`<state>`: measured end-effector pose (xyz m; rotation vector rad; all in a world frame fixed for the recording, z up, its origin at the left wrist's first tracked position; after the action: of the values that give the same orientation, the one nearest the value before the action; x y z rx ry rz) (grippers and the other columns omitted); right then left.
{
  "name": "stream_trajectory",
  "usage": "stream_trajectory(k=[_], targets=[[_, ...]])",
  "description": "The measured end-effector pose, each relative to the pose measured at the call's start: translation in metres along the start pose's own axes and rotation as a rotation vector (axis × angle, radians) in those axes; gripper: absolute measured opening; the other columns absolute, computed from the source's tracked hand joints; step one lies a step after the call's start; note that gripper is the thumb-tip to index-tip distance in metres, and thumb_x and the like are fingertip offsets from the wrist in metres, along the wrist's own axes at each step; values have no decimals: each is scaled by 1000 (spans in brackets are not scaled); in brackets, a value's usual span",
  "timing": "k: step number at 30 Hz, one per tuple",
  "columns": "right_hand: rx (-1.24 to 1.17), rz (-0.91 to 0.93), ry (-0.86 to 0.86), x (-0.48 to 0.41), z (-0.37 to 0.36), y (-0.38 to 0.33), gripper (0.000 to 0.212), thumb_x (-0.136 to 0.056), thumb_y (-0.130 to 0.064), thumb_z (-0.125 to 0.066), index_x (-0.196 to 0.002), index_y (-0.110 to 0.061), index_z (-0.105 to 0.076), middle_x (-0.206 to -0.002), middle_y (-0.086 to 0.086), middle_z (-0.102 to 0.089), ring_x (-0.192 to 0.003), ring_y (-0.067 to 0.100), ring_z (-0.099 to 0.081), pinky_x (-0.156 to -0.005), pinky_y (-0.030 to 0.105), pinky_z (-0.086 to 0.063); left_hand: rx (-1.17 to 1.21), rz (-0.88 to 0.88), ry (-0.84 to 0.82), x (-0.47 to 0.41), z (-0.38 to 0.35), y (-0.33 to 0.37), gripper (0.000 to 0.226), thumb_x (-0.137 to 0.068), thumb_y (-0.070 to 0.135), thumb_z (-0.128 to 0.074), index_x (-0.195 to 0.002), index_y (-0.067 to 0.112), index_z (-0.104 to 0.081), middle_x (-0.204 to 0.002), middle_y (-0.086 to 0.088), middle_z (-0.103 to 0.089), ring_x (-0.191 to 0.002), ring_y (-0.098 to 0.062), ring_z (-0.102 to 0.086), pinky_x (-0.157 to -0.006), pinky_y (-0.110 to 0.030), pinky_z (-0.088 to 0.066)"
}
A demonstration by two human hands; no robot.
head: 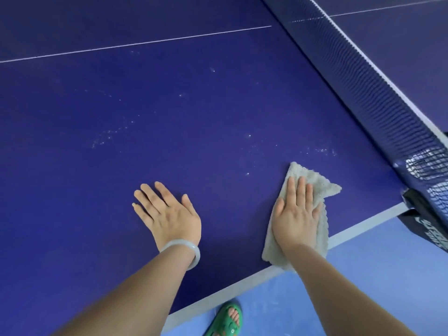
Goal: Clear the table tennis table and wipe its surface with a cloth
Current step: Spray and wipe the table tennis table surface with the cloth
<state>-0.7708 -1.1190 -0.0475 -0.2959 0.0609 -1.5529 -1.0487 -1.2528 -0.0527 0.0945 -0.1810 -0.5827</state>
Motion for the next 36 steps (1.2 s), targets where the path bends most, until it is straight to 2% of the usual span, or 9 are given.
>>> stream_trajectory(k=[3, 13, 17, 21, 24, 26, 31, 33, 36], targets=[[-46, -13, -18, -13, -10, -49, 59, -104, -36, -16, -158, -23, 5, -165, 0, 8, -152, 20, 11, -121, 50, 8, -14, 5, 6, 0, 1, 0, 69, -101, 42, -22, -155, 1, -12, -161, -25, -6, -150, -40, 1, -122, -53, 0], [82, 577, -90, 65, -38, -115, 60, -101, -44, -23, -158, -25, -15, -165, -3, -9, -152, 30, -2, -117, 64, -7, -30, 15, 59, -2, 2, -1, 66, -102, 40, -20, -154, 0, -15, -160, -26, -11, -150, -40, -4, -122, -53, -3], [169, 829, -122, 14, -37, -144, 57, -102, -44, -15, -157, -33, -12, -165, -10, -4, -152, 21, 5, -120, 54, 4, -38, 9, 77, -2, 3, 0, 67, -101, 41, -17, -153, 0, -18, -160, -26, -12, -150, -40, -5, -122, -54, -6], [138, 488, -94, -90, -17, -120, 56, -104, -41, -13, -157, -32, 0, -165, -11, 6, -152, 18, 11, -122, 52, 6, -79, 0, 94, -1, 3, 1, 73, -97, 44, -8, -153, -1, -21, -159, -27, -15, -150, -41, -7, -122, -54, -9], [58, 240, -48, -88, -13, -113, 57, -104, -40, -14, -158, -26, 0, -165, -4, 6, -152, 23, 8, -121, 53, 2, -82, -1, 92, -1, 3, 1, 71, -98, 43, -11, -152, -2, -22, -158, -28, -17, -149, -42, -9, -121, -56, -12], [53, 318, -20, -44, -20, -137, 59, -103, -41, -15, -158, -23, -2, -166, -1, 4, -152, 24, 6, -122, 52, -1, -70, -6, 94, -1, 2, 1, 70, -99, 42, -15, -151, -3, -25, -158, -29, -19, -149, -42, -11, -120, -57, -13], [100, 854, -183, 20, -39, -169, 60, -101, -43, -9, -158, -28, -3, -165, -9, 7, -151, 14, 13, -123, 46, 3, -41, -8, 93, -2, 3, 1, 70, -98, 42, -19, -151, -4, -26, -157, -29, -19, -149, -42, -10, -120, -57, -12], [124, 757, -126, -23, -30, -149, 59, -101, -43, -9, -158, -30, -1, -165, -11, 6, -152, 14, 9, -123, 47, -2, -58, -5, 82, -1, 3, 0, 70, -98, 42, -17, -151, -3, -25, -157, -29, -19, -149, -43, -11, -120, -57, -12], [32, 342, -61, -81, -14, -108, 58, -103, -40, -16, -158, -27, -1, -165, -9, 4, -152, 16, 9, -123, 49, 0, -78, -11, 68, -1, 2, 1, 70, -98, 42, -14, -152, -3, -23, -158, -29, -18, -149, -43, -10, -120, -56, -12]])
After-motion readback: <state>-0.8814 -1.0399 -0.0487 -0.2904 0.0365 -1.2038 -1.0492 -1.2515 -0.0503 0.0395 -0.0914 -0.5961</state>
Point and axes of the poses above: each hand's wrist, its own x-axis away from the middle knuckle, its own z-axis out of the back of the hand, y = z × x, the point moved 9 cm from there along -x, towards the middle knuckle
